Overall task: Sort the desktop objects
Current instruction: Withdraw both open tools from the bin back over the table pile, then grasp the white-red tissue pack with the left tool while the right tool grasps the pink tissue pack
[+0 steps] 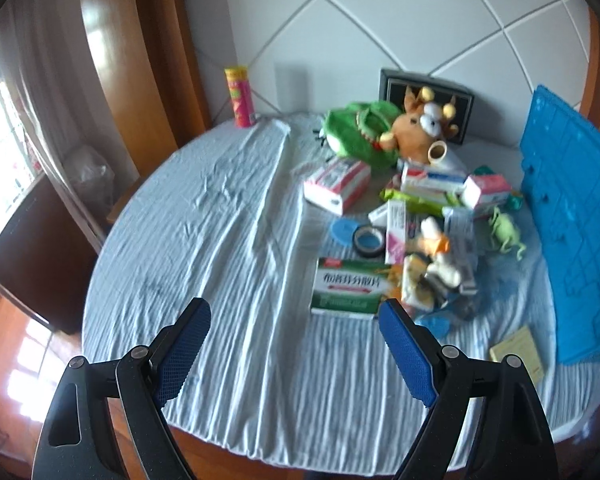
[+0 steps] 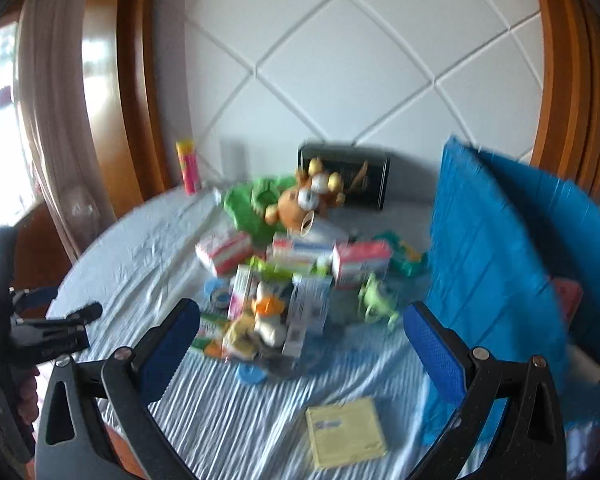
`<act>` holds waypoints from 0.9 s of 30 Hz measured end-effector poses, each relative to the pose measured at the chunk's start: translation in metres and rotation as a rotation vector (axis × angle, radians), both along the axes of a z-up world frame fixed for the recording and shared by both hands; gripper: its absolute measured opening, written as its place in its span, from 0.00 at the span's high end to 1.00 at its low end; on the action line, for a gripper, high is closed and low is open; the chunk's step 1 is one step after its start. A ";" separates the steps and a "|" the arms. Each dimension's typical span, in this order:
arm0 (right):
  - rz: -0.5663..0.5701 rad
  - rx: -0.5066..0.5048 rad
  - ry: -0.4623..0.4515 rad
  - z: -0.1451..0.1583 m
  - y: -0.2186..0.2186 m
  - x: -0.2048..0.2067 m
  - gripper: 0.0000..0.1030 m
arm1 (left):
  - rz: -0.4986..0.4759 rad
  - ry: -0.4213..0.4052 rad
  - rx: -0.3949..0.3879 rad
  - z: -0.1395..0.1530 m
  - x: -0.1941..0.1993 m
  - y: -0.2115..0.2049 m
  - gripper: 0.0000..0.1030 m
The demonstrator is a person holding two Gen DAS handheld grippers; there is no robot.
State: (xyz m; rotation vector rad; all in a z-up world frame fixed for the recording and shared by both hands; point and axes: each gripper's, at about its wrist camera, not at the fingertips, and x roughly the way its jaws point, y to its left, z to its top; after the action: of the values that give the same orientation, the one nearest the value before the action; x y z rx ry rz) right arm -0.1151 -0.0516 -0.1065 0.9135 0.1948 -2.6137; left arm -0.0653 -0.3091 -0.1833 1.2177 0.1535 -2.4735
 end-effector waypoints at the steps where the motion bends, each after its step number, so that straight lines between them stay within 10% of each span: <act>1: -0.007 0.011 -0.021 -0.007 -0.005 -0.003 0.00 | -0.004 -0.009 0.005 -0.004 -0.001 -0.002 0.16; 27: -0.059 0.101 -0.261 -0.095 -0.022 -0.134 0.00 | -0.002 -0.122 0.049 -0.051 -0.118 -0.045 0.16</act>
State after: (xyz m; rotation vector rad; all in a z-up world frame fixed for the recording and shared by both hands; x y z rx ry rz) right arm -0.2489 -0.0739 -0.2016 1.3018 0.2347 -2.5238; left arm -0.1830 -0.3538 -0.2342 1.3850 0.1804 -2.4019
